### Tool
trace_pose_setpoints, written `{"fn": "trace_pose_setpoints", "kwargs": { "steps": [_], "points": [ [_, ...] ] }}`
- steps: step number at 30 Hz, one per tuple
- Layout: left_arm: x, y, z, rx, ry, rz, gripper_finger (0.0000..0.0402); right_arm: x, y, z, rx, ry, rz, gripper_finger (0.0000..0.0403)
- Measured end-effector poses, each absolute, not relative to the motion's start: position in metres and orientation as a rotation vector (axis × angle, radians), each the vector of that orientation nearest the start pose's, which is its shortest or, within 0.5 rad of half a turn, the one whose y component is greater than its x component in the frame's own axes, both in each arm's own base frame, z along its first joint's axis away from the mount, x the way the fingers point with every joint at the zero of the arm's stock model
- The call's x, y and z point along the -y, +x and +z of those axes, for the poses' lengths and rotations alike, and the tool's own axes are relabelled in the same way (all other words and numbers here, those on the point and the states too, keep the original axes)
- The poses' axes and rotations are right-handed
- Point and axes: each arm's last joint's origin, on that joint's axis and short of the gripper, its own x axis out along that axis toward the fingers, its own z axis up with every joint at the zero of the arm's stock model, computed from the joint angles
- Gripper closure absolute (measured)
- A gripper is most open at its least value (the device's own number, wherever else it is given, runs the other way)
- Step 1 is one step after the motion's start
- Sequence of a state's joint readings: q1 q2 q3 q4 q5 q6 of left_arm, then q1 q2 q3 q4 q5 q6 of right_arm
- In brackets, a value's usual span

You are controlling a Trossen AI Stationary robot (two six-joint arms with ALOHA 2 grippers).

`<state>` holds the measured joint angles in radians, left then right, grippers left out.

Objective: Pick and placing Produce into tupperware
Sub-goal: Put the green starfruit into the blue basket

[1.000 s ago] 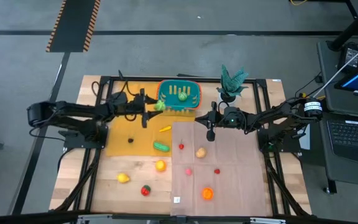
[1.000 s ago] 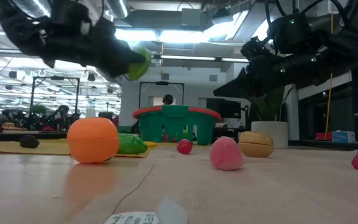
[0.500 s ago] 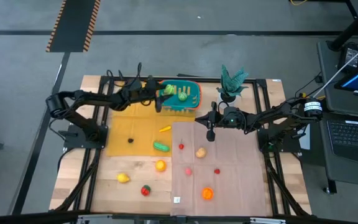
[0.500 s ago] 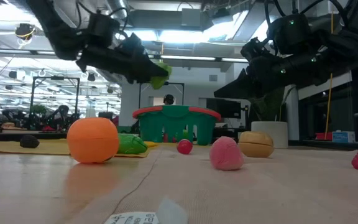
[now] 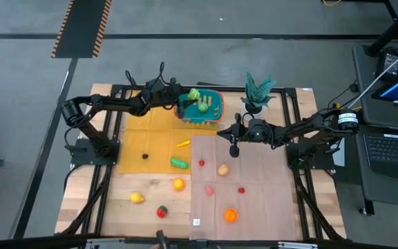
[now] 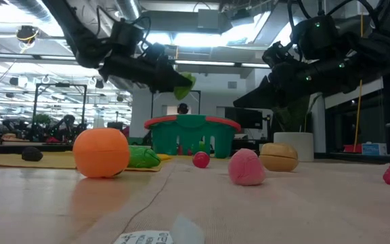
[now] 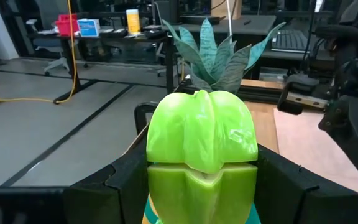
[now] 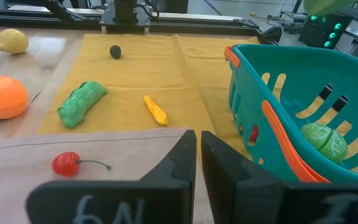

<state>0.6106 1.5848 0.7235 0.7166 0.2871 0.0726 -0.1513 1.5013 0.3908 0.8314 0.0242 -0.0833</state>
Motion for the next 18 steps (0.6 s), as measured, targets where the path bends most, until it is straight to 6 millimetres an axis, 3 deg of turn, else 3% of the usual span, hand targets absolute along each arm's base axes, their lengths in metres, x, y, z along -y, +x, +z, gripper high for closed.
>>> {"fn": "trace_pose_setpoints", "kwargs": {
  "steps": [12, 18],
  "points": [
    [-0.177, 0.269, 0.199, -0.219, -0.011, 0.291, 0.0183, 0.039, 0.254, 0.147, -0.286, -0.065, -0.162, 0.0375],
    [-0.183, 0.279, 0.213, -0.315, -0.016, 0.255, 0.0183, 0.039, 0.254, 0.147, -0.286, -0.065, -0.162, 0.0375]
  ]
}}
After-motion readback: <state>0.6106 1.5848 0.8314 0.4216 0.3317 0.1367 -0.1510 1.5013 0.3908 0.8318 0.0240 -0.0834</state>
